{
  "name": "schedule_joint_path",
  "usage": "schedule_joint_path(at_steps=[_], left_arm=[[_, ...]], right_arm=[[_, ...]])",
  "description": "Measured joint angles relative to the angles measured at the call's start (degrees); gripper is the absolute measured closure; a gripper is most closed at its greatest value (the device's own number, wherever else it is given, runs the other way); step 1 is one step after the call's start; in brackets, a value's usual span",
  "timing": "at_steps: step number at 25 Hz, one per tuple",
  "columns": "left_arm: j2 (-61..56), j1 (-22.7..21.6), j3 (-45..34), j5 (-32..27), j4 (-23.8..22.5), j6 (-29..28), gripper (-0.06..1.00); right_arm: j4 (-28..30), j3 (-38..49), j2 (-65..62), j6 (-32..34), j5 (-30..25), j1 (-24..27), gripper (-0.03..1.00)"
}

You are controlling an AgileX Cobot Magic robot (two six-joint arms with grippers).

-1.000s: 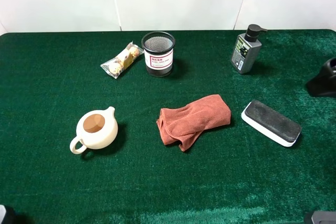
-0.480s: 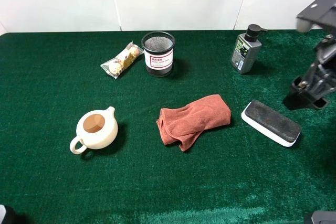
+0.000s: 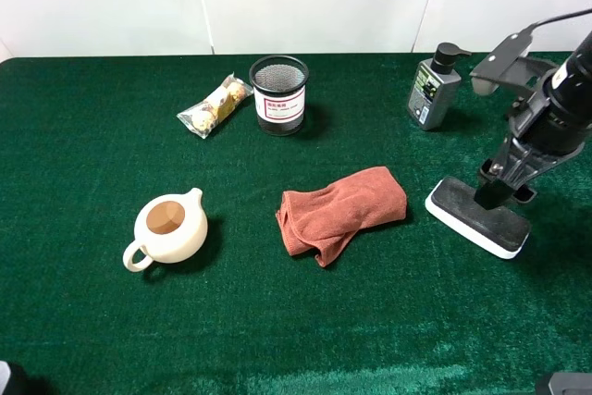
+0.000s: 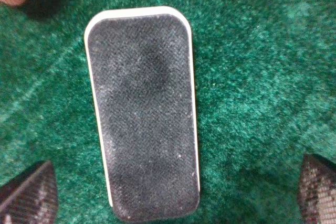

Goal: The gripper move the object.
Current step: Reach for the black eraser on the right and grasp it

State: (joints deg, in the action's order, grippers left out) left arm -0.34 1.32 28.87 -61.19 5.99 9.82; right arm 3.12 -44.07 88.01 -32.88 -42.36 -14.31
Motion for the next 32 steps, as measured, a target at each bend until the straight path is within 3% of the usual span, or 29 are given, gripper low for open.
schedule_joint_path(at_steps=[32], left_arm=[[0.0,0.0,0.0,0.0,0.0,0.0,-0.05]], right_arm=[[-0.1,3.31,14.03,-0.01,12.16,0.0,0.27]])
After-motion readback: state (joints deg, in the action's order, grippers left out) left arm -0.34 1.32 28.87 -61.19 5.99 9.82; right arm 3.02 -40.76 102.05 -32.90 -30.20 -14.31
